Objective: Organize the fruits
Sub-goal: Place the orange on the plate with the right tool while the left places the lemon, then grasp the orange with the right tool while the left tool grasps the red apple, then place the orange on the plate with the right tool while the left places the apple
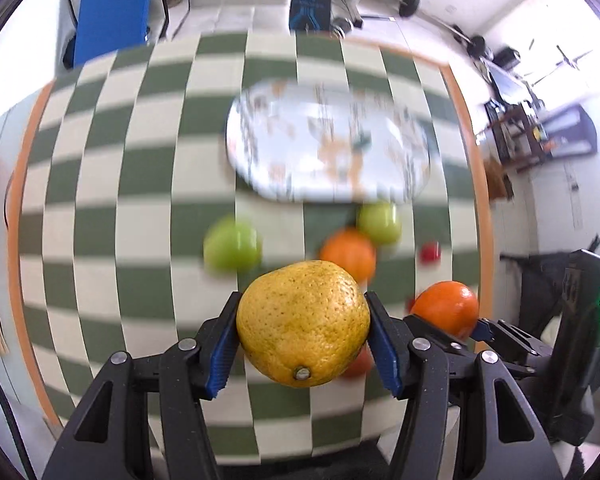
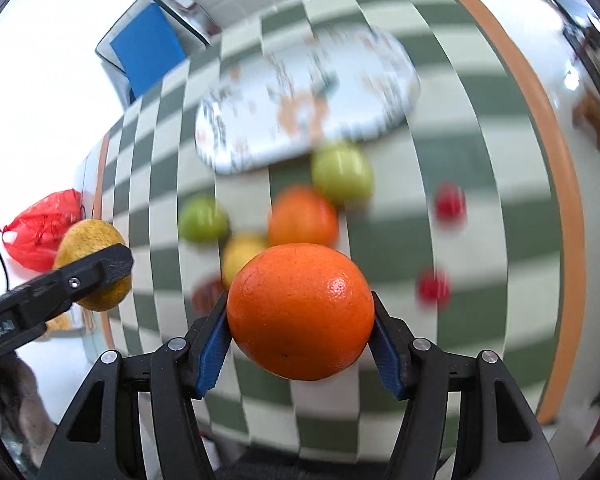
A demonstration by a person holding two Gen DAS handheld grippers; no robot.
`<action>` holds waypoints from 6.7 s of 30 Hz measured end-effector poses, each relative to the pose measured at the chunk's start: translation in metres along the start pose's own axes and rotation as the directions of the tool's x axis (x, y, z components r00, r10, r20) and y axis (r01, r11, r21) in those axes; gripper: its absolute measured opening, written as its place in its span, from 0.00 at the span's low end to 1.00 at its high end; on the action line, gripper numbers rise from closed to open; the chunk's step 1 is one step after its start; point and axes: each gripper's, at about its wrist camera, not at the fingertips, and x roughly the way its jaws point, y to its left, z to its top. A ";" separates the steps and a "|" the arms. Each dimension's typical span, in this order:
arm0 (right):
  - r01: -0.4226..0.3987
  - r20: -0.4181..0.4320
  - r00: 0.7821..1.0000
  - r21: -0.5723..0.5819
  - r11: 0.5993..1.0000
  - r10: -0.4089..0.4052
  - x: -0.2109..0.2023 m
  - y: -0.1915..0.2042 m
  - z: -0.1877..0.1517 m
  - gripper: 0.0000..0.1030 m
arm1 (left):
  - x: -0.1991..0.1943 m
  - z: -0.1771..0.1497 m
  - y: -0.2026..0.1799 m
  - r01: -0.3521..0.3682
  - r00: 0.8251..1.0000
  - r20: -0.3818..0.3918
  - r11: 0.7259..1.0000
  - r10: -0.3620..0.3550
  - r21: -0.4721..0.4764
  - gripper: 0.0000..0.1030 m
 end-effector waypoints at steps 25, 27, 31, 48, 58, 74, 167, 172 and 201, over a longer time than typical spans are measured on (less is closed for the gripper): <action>0.132 -0.185 0.966 -0.243 0.961 -0.180 0.118 -0.001 0.224 0.88 | 0.159 0.197 0.020 -0.008 0.958 -0.283 0.982 -0.047 -0.191 0.56; 0.137 -0.173 0.969 -0.233 0.963 -0.179 0.112 -0.006 0.224 0.95 | 0.157 0.199 0.020 0.001 0.961 -0.272 0.982 -0.053 -0.188 0.83; 0.135 -0.144 0.976 -0.187 0.973 -0.164 0.090 -0.021 0.223 0.95 | 0.139 0.199 0.019 -0.014 0.976 -0.218 0.988 -0.021 -0.156 0.89; 0.279 0.054 0.960 -0.096 0.955 -0.275 0.017 -0.029 0.145 0.95 | 0.065 0.119 0.009 -0.284 0.955 0.065 0.957 0.288 -0.063 0.89; 0.321 0.175 0.938 -0.107 0.941 -0.300 -0.040 0.000 0.100 0.95 | 0.005 0.063 0.004 -0.261 0.942 0.194 0.961 0.273 -0.087 0.89; 0.332 0.337 0.900 -0.116 0.936 -0.277 -0.120 0.034 0.026 0.95 | -0.071 -0.008 -0.013 -0.234 0.911 0.333 0.970 0.243 -0.067 0.89; -0.063 -0.061 0.996 -0.070 0.995 0.059 0.104 0.023 0.145 0.66 | 0.110 0.146 0.047 -0.099 0.986 -0.141 0.989 0.083 -0.108 0.65; -0.077 -0.103 0.992 -0.084 0.994 0.068 0.137 0.033 0.147 0.66 | 0.127 0.153 0.050 -0.097 0.979 -0.188 0.989 0.075 -0.112 0.65; 0.214 0.124 0.971 -0.088 0.973 -0.203 0.000 0.015 0.096 0.92 | 0.030 0.072 0.043 -0.258 0.956 0.123 0.962 0.267 -0.087 0.94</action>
